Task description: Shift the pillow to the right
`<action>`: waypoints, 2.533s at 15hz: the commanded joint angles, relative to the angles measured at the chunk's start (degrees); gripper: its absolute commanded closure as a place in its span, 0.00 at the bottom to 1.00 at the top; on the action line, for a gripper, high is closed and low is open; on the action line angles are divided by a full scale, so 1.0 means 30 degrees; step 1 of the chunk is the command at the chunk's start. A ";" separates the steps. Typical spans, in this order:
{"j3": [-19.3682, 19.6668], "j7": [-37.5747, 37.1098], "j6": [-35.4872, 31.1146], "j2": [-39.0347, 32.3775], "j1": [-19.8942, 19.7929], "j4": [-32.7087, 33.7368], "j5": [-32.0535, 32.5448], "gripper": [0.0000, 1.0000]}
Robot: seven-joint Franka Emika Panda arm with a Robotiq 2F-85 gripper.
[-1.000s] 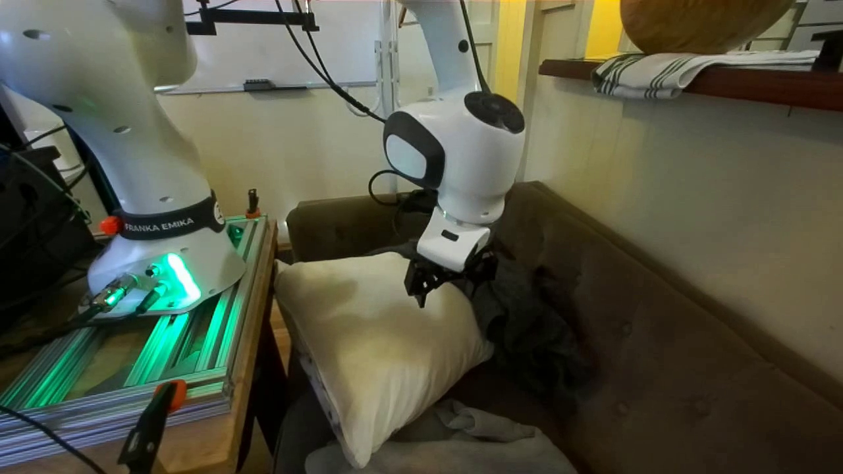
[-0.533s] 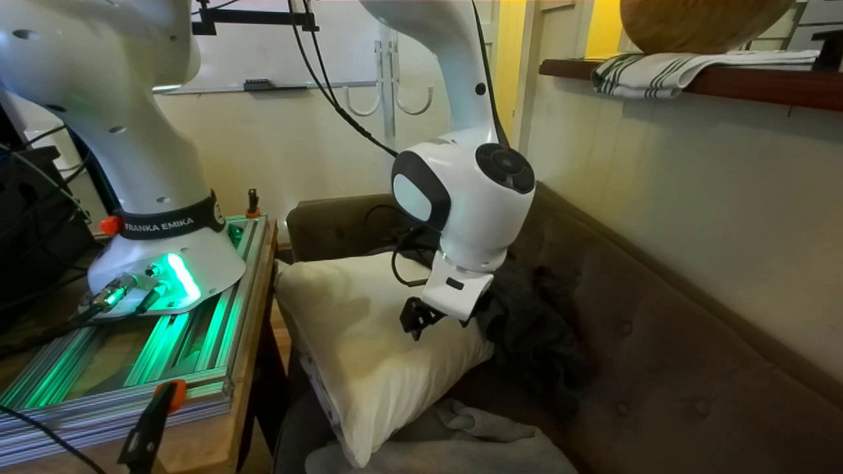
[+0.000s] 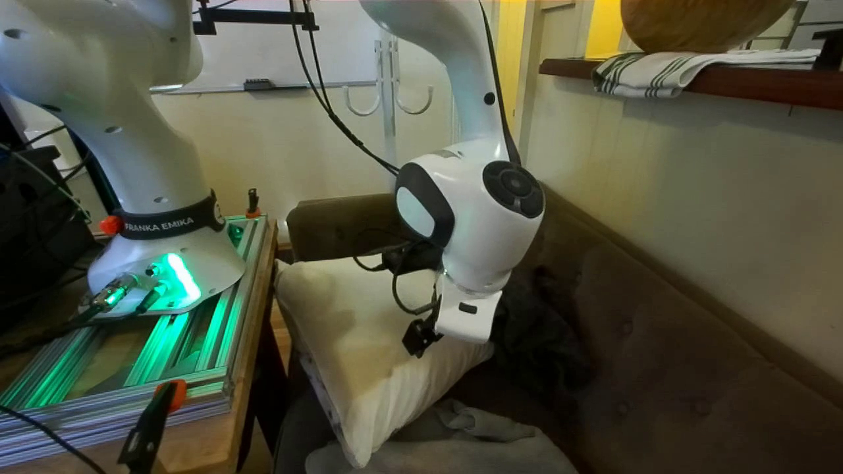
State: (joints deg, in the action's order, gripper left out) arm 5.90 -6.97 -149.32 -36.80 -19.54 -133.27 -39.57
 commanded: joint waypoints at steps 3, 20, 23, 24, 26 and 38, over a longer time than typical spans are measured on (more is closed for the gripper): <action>-0.0827 0.6297 0.1451 -0.2725 -0.2468 0.2524 0.0730 0.00; -0.1834 0.8705 0.6032 -0.6736 -0.2554 0.6416 0.4331 0.74; -0.1756 0.8599 0.5908 -0.6607 -0.2537 0.6317 0.4279 0.95; -0.1735 0.8572 0.5872 -0.6594 -0.2529 0.6282 0.4269 1.00; -0.1752 0.8611 0.5876 -0.6585 -0.2572 0.6230 0.4237 1.00; -0.1810 1.0277 0.1961 0.1289 -0.4855 -0.0543 -0.0161 0.99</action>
State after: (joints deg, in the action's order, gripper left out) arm 1.57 19.21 -138.73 -44.13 -30.90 -124.86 -34.61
